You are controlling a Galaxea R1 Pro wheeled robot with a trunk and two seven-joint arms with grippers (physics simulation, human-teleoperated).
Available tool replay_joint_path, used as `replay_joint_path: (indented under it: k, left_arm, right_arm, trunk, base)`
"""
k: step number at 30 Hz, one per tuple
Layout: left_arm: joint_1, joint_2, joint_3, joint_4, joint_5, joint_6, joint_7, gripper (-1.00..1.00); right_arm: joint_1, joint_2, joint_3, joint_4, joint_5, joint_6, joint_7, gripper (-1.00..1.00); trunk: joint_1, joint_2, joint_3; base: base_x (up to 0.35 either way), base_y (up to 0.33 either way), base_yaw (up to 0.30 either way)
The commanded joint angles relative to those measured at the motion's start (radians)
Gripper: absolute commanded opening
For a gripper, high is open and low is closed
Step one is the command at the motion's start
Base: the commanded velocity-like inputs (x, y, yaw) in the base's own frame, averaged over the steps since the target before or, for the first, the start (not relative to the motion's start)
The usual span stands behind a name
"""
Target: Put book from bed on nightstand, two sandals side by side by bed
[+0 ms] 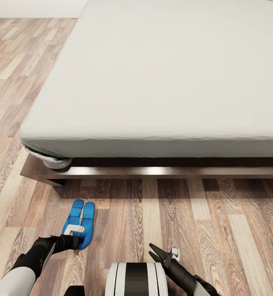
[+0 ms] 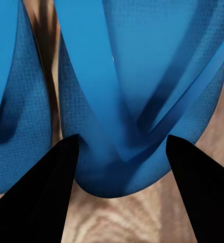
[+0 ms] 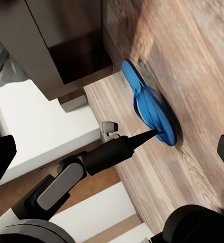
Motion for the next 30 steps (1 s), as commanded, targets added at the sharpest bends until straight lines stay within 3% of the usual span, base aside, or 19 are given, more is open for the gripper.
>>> replay_joint_path:
  k: [1, 24, 25, 30]
  left_arm:
    - [0.0, -0.001, 0.007, -0.002, -0.007, 0.006, -0.006, -1.0]
    - [0.0, -0.002, 0.007, -0.002, -0.007, 0.006, -0.008, -1.0]
    - [0.0, -0.002, 0.007, -0.002, -0.007, 0.006, -0.008, 1.0]
    - [0.0, -0.001, 0.007, -0.002, -0.007, 0.007, -0.008, 1.0]
  right_arm:
    - [0.0, 0.0, 0.0, 0.0, -0.005, 0.01, 0.002, 1.0]
    - [0.0, 0.0, 0.0, 0.0, -0.004, 0.01, 0.002, 1.0]
    - [0.0, 0.0, 0.0, 0.0, -0.003, 0.01, 0.002, 1.0]
    - [0.0, 0.0, 0.0, 0.001, -0.003, 0.01, 0.002, 1.0]
  trunk:
    - [0.0, 0.0, -0.001]
    - [0.001, -0.001, -0.008]
    - [0.001, -0.001, -0.008]
    - [0.001, -0.001, -0.008]
  base:
    - [0.0, 0.0, 0.0]
    - [0.0, 0.0, 0.0]
    - [0.0, 0.0, 0.0]
    - [0.0, 0.0, 0.0]
